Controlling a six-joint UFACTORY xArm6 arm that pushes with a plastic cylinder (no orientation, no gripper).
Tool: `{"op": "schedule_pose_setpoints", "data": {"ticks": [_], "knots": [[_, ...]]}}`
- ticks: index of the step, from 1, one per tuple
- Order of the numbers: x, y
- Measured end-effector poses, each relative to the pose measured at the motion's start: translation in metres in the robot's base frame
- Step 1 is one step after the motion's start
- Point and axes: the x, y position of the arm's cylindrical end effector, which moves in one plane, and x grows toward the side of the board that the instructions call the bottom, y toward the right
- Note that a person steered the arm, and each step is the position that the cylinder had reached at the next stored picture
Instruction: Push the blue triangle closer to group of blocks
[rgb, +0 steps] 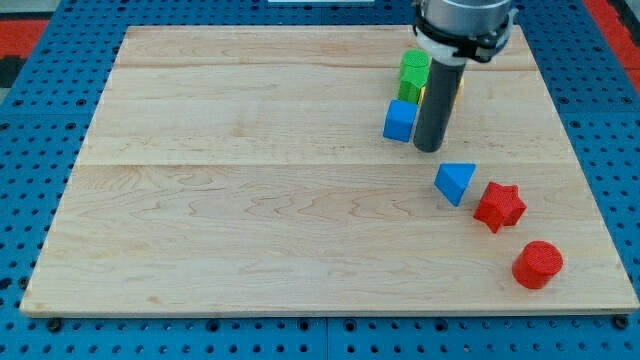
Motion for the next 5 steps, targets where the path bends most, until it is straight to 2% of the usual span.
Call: {"op": "schedule_pose_setpoints", "data": {"ticks": [1,4,5], "knots": [[-0.003,-0.049],[-0.052,-0.018],[-0.009,-0.013]]}}
